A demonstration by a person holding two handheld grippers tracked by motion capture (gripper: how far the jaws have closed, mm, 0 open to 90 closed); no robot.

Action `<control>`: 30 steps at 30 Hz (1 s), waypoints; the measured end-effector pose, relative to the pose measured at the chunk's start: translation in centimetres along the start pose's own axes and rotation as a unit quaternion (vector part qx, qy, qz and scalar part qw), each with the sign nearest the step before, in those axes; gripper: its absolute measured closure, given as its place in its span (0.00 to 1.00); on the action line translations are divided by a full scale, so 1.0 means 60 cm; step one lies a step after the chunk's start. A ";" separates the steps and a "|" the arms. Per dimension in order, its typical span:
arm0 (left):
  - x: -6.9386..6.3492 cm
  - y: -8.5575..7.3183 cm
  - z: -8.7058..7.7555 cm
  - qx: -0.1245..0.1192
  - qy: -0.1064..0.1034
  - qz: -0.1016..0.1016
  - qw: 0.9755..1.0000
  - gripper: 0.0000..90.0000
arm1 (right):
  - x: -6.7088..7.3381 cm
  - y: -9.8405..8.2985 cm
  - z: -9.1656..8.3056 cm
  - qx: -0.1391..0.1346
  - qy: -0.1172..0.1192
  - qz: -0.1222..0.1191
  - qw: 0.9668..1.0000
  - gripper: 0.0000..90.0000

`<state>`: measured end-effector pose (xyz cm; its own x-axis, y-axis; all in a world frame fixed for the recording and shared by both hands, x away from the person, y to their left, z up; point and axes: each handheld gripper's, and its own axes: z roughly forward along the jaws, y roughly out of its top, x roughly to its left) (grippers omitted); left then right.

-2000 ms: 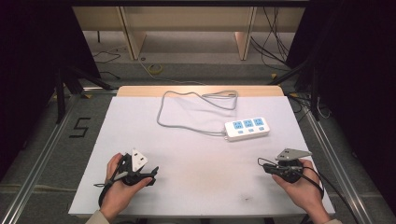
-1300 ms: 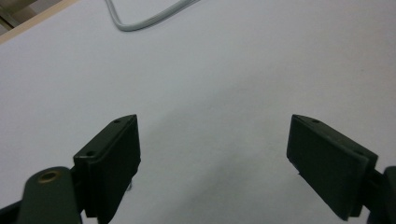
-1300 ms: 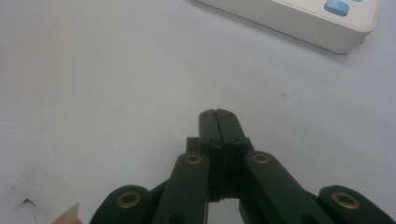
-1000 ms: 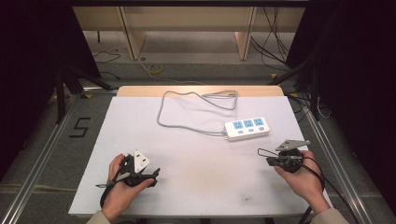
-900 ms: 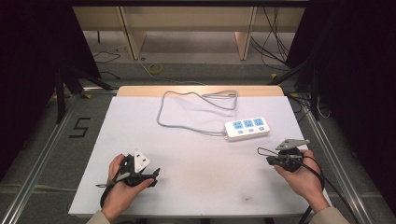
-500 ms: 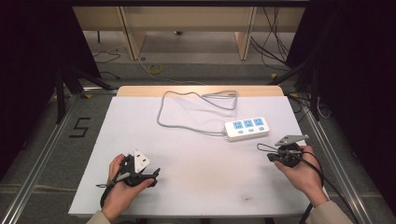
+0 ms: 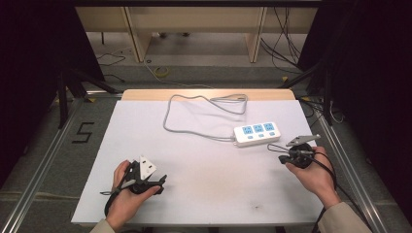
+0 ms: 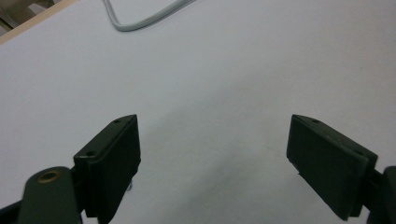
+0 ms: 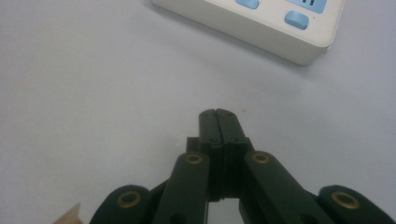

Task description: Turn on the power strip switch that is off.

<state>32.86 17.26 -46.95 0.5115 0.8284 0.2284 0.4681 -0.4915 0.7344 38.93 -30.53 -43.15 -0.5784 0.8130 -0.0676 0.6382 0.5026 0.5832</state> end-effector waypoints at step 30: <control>-0.002 0.000 0.001 0.000 0.000 0.002 1.000 0.20 | -0.031 0.043 0.008 0.015 -0.012 0.008 1.000 1.00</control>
<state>32.86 17.13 -47.01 0.5139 0.8260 0.2316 0.4657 -0.4953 0.7333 41.93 -30.61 -41.91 -0.5562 0.8273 -0.0789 0.6618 0.4984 0.5599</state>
